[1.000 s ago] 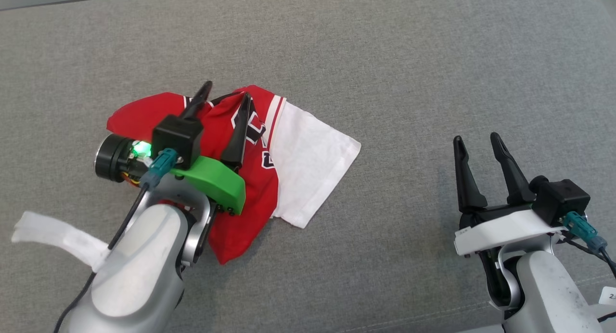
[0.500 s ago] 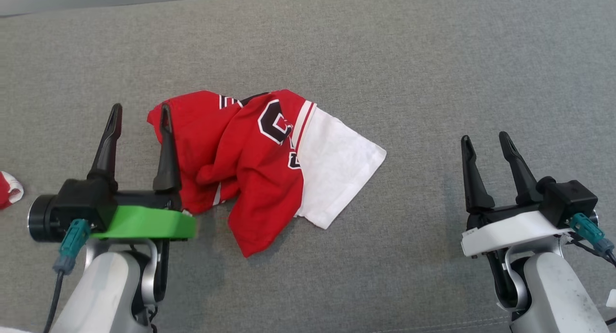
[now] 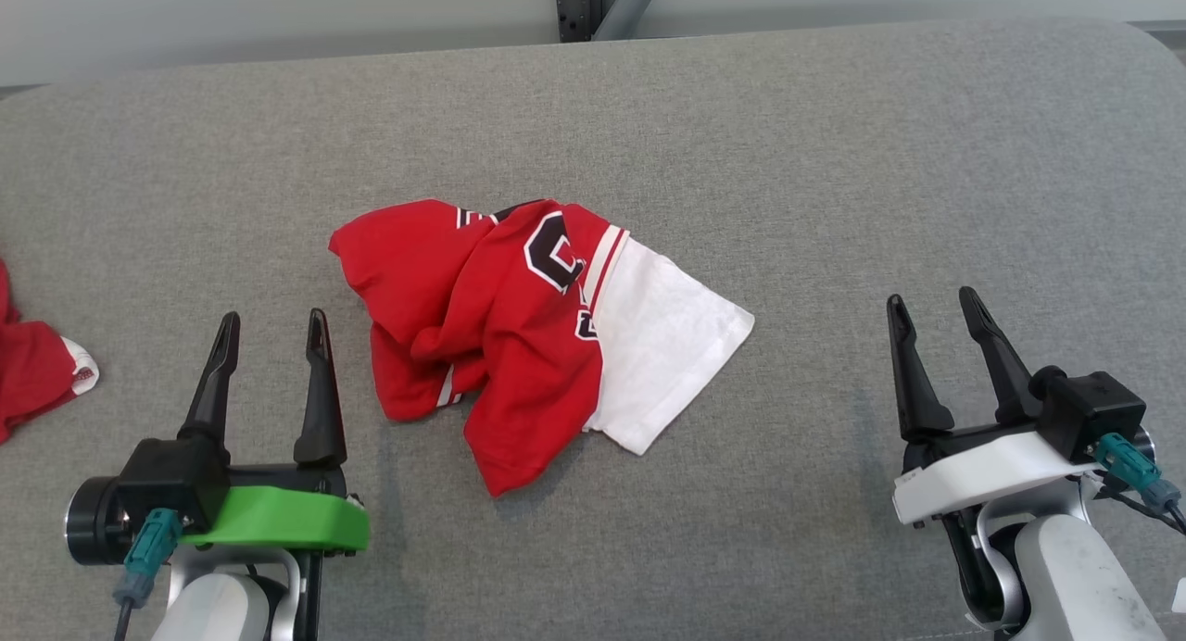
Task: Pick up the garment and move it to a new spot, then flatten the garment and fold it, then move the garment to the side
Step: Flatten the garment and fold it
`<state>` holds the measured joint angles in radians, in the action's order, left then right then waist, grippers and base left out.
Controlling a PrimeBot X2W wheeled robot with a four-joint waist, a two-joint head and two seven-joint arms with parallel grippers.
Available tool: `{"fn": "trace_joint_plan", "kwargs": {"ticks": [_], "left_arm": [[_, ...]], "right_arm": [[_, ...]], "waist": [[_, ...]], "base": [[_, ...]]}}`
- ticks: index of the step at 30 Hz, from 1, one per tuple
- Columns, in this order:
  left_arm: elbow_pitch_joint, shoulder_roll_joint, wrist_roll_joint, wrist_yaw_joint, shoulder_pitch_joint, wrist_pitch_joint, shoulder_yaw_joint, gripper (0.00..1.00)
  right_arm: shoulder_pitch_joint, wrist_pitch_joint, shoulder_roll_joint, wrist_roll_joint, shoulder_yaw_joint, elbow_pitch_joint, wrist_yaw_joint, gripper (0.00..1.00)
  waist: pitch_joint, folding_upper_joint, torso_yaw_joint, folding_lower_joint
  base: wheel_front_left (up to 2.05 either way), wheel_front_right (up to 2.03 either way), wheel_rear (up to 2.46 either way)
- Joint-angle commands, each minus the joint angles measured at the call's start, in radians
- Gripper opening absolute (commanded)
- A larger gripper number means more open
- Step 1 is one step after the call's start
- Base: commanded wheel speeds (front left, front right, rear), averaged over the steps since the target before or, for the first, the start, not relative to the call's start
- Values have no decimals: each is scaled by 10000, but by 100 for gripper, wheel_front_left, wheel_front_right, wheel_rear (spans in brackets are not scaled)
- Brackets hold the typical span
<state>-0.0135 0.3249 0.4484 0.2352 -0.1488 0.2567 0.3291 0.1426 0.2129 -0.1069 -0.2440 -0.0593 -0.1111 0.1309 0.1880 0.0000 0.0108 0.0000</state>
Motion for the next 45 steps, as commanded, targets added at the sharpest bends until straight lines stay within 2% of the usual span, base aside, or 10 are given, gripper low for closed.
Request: {"fn": "trace_joint_plan", "kwargs": {"ticks": [1, 10, 20, 25, 32, 33, 34, 35, 40, 45], "left_arm": [[-66, -30, 100, -56, 162, 45, 16, 100], [-173, -106, 157, -202, 73, 46, 109, 100], [-1129, -585, 650, -1257, -477, -1018, 1224, 100], [-2043, -923, 987, -1613, -699, -1088, 1437, 100], [-3205, -1082, 1095, -1928, -1056, -958, 1533, 100], [-3311, -1105, 1149, -2003, -1112, -944, 1538, 48], [-3398, -1129, 1188, -2099, -1162, -910, 1559, 6], [-3471, -1136, 1219, -2166, -1199, -880, 1579, 0], [-3290, -969, 910, -2076, -1371, -510, 1567, 0], [-2019, -525, 426, -1656, -1541, -388, 1408, 0]], "right_arm": [[-179, -39, -52, -14, 9, 51, -5, 100], [-256, -149, -44, -24, -8, 149, -5, 100], [-123, -157, 23, -55, -143, 188, -5, 100], [-44, -125, 69, -82, -259, 132, -5, 100], [62, -86, 44, -124, -251, 68, -5, 100], [66, -82, 45, -125, -241, 63, -4, 100], [70, -96, 47, -124, -236, 55, -4, 100], [71, -86, 46, -125, -220, 45, -5, 100], [50, -60, 75, -133, -136, 2, -4, 100], [-48, -29, 102, -191, -39, -16, -4, 100]], "waist": [[-60, 0, 51, 0], [-137, 0, 44, 0], [119, 0, -139, 0], [264, 0, -303, 0], [386, 0, -447, 0], [398, 0, -452, 0], [405, 0, -457, 0], [411, 0, -458, 0], [393, 0, -413, 0], [331, 0, -274, 0]], "base": [[0, 0, 0], [0, 0, 0], [0, 0, 0], [0, 0, 0], [0, 0, 0], [0, 0, 0], [0, 0, 0], [0, 0, 0], [0, 0, 0], [0, 0, 0]]}}
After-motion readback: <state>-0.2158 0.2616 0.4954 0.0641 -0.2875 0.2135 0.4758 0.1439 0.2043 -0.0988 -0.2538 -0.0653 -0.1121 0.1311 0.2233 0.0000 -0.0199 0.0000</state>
